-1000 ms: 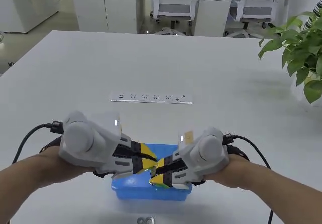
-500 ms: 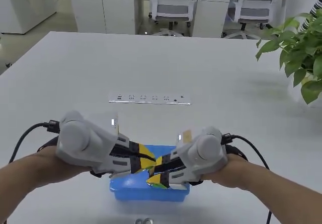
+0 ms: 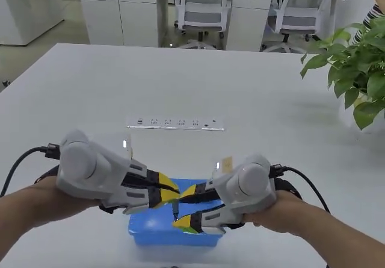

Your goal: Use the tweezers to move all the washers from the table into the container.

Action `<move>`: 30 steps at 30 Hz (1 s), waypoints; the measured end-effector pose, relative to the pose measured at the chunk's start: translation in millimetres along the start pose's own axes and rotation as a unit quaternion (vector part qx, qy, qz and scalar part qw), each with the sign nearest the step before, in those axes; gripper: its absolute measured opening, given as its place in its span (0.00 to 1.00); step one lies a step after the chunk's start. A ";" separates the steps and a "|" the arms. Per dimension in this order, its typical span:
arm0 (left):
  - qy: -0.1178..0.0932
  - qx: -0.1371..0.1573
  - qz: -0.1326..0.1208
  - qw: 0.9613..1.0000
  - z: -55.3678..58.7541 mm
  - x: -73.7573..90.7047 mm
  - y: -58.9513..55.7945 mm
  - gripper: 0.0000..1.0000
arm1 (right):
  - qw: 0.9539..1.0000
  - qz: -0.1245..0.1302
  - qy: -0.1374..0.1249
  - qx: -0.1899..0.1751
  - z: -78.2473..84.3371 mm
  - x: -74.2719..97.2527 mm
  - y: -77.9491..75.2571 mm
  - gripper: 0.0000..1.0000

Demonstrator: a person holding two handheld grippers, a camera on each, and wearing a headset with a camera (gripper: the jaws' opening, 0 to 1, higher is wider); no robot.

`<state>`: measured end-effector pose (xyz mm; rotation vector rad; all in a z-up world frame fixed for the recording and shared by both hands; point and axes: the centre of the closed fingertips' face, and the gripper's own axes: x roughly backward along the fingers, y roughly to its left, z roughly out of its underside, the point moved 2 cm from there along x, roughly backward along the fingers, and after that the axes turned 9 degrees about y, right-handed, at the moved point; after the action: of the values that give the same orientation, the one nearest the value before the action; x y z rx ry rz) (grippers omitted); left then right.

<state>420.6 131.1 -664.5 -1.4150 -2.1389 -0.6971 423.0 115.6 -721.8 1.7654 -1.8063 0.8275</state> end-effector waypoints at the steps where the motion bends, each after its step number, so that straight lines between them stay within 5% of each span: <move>1: -0.001 0.000 0.000 1.000 -0.6 1.1 -0.1 0.05 | 1.000 0.003 0.000 -0.001 -0.3 1.6 0.1 0.31; 10: 0.000 -0.001 -0.004 1.000 -3.9 14.1 -3.2 0.05 | 0.999 0.022 0.014 -0.033 4.9 21.5 7.7 0.47; 30: 0.003 0.008 -0.007 1.000 -11.6 37.0 -17.1 0.05 | 0.995 0.067 -0.004 -0.072 17.2 65.2 26.6 0.83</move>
<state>393.0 143.2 -634.8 -1.3898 -2.1460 -0.6867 394.4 57.0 -690.2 1.5740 -1.9542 0.7213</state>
